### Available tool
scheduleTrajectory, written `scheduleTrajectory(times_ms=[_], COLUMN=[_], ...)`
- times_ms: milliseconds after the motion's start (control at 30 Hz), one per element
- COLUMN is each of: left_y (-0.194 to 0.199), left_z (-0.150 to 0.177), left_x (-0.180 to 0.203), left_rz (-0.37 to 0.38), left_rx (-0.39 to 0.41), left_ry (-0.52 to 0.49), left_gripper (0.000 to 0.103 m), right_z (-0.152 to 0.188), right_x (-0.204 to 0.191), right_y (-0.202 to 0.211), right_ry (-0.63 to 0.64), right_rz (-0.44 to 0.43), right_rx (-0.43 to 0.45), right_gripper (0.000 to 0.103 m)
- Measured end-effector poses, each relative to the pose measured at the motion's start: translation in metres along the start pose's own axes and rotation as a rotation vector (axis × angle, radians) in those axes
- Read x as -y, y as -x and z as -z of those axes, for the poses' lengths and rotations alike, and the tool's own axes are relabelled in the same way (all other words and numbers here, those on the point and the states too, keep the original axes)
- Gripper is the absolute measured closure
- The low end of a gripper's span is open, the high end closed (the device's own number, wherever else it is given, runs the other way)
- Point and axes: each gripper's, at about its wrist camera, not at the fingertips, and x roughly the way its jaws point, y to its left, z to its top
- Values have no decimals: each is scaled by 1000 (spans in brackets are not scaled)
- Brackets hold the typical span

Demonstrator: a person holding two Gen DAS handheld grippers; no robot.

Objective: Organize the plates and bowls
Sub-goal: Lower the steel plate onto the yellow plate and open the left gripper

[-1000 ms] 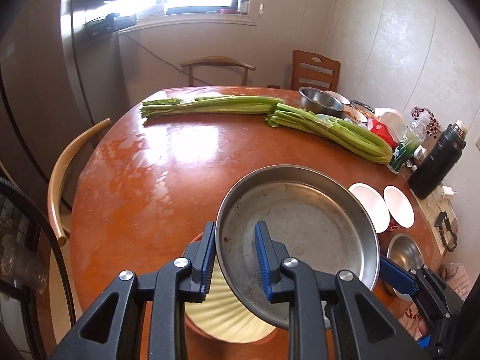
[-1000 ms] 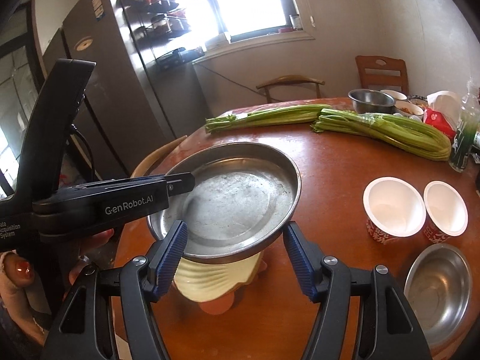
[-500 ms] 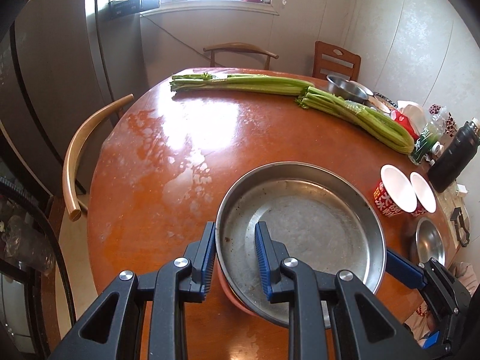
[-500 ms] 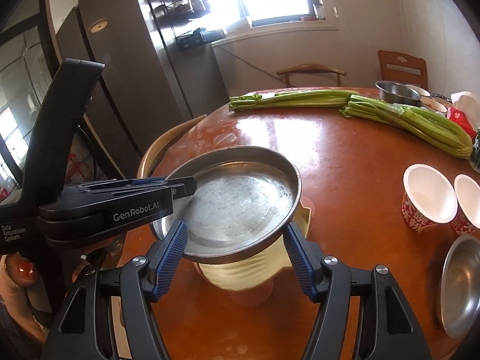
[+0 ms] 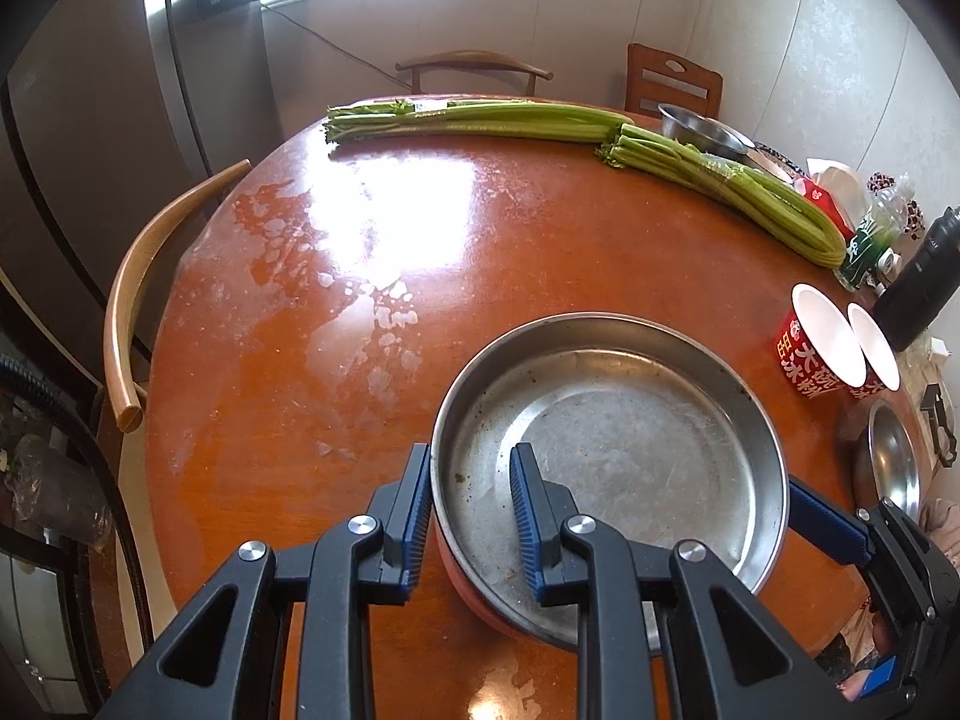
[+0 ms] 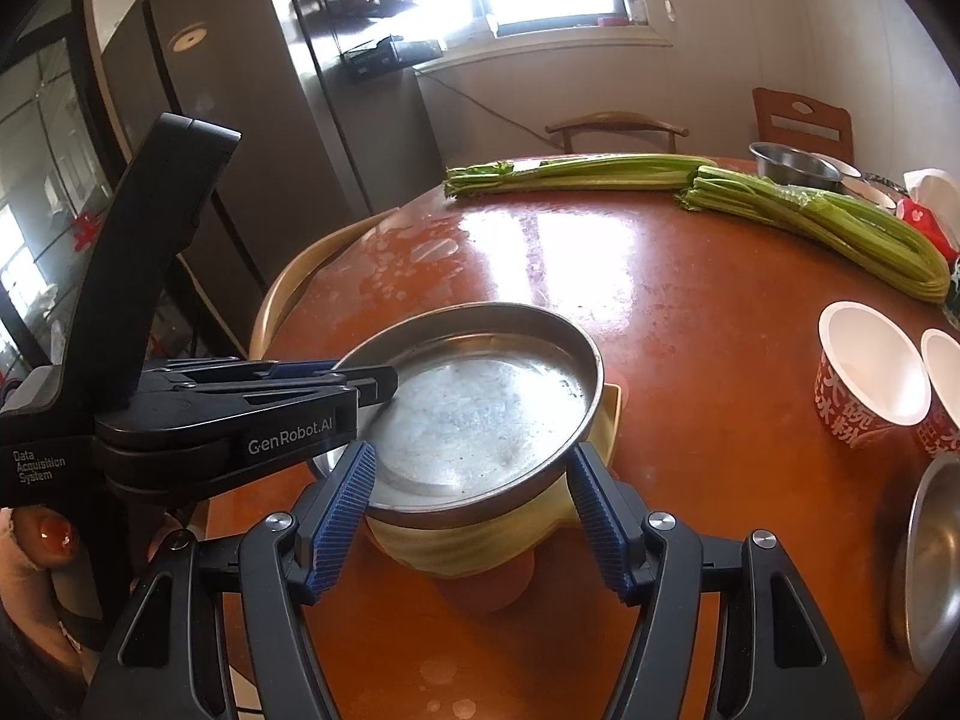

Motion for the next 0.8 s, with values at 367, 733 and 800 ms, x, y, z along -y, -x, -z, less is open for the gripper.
scheduleTrajectory(times_ms=[367,733,800], left_y=[-8,-20,-22], left_z=[4,5,5], left_x=[-8,-12,-12], left_rz=[9,20,21], left_rx=[-19,-34,-39], left_ry=[3,24,23], left_gripper=[78,78,78], right_z=[8,10,12], right_x=[-8,-12,-14], right_y=[-13,-24,-24], right_ry=[46,90,110], right_rz=[15,47,59], right_rx=[-32,-51,-50], right_gripper=[34,34,34])
